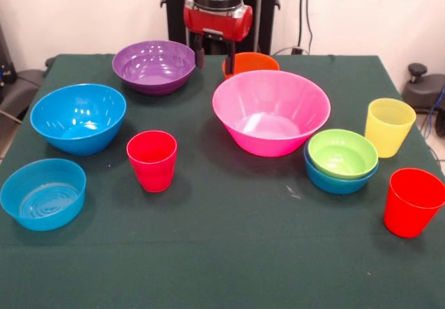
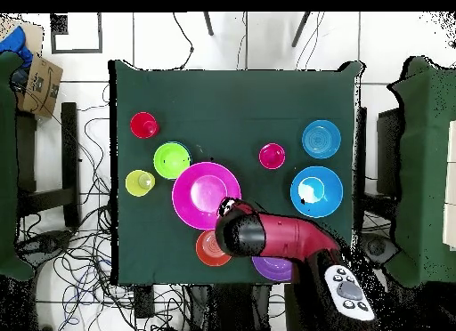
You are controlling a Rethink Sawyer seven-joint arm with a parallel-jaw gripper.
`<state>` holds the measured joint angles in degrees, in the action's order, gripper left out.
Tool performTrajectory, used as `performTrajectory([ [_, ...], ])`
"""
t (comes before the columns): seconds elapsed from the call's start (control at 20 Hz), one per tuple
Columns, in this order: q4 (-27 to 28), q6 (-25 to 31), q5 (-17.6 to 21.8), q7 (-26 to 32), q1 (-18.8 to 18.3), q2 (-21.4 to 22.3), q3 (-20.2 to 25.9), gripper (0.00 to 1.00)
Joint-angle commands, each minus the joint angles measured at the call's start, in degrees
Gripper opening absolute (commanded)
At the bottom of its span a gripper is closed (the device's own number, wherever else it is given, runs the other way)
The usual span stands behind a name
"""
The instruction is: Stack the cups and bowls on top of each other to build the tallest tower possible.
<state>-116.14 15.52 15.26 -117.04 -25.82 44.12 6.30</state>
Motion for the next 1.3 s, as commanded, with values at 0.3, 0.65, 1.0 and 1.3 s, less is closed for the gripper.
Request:
performTrajectory([
  [0.3, -3.5, -2.0, 3.6, -2.0, 2.4, 0.6, 6.0, 1.0],
  [0.65, 0.4, -0.5, -0.8, -6.5, 7.8, -0.1, 4.4, 1.0],
  [1.0, 5.2, -1.4, -4.2, -8.9, 11.4, -3.1, 2.3, 1.0],
  [1.3, 9.7, -3.5, -6.0, -10.0, 14.5, -6.0, -0.9, 1.0],
])
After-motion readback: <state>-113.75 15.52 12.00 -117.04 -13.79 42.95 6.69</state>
